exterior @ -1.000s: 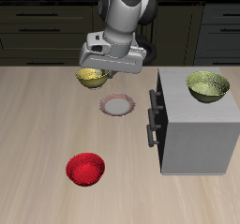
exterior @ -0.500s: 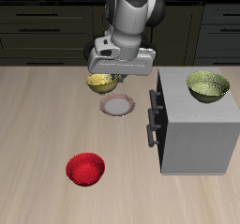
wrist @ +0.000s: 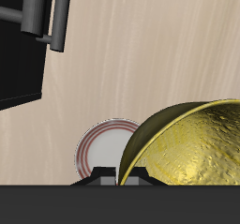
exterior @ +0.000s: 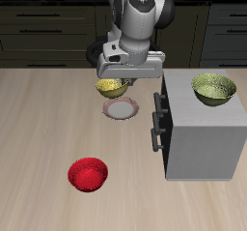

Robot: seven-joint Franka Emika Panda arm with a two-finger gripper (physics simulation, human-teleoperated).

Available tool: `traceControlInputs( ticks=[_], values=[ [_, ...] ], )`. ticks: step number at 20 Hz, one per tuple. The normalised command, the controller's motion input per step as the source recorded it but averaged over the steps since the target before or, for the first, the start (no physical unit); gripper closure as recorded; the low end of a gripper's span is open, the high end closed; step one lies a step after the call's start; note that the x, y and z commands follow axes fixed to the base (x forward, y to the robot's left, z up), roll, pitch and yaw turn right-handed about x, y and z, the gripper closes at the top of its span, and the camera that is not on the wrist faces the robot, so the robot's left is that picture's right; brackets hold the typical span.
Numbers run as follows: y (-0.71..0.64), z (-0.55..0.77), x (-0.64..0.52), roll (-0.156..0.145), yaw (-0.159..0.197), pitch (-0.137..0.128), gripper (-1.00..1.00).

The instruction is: Place the yellow bowl on the plate

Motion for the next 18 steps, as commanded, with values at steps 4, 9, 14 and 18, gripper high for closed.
traceControlInputs(
  ticks=[4, 9, 14, 18],
  values=[
    [0.03, -0.14, -0.38, 0.002, -0.008, 0.01, 1.0],
    [-0.11, -0.06, -0.31, -0.003, -0.017, 0.001, 1.0],
    [-0.05, -0.03, -0.17, -0.008, 0.011, -0.019, 1.0],
    [0.19, -0.09, 0.03, 0.032, 0.005, 0.02, 1.0]
  ],
)
